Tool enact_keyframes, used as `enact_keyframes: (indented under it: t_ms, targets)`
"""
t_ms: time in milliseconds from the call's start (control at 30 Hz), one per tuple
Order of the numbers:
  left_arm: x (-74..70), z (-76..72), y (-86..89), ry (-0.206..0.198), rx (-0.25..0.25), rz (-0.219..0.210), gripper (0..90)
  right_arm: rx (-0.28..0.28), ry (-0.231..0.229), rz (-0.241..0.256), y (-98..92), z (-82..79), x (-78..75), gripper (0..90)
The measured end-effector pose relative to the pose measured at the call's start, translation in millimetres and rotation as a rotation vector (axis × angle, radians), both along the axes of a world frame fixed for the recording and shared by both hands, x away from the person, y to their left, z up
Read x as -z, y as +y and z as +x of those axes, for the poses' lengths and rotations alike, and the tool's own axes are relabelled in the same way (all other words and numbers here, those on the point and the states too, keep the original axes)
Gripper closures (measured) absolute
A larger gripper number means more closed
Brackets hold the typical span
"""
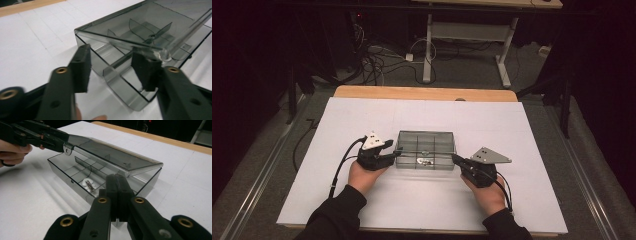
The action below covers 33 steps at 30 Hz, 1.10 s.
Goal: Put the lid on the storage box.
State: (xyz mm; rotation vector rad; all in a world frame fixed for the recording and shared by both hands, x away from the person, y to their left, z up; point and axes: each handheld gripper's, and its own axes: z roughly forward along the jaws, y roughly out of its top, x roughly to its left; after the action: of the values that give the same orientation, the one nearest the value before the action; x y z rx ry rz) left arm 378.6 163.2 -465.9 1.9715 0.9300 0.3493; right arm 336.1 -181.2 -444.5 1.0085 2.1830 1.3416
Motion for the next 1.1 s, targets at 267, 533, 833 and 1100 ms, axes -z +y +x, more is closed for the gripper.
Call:
enact_keyframes:
  t_ms: [267, 533, 833, 1100]
  targets:
    - [1.2, -23.2, 17.9, -0.010, -0.010, 0.021, 33.5, -0.003, 0.003, -0.008, 0.4, -3.0, 0.4, 90.0]
    - [11.9, -38.3, 23.6, 0.019, 0.019, -0.017, 28.8, -0.009, 0.019, -0.021, 0.9, -3.0, 4.9, 90.0]
    - [11.4, -46.8, 30.6, 0.015, 0.024, -0.007, 23.8, 0.006, 0.042, -0.026, -9.2, -9.2, 12.2, 90.0]
    - [13.4, -55.6, 51.8, 0.018, 0.014, 0.014, 13.6, 0.026, 0.083, 0.013, -28.9, -16.2, 19.2, 56.0]
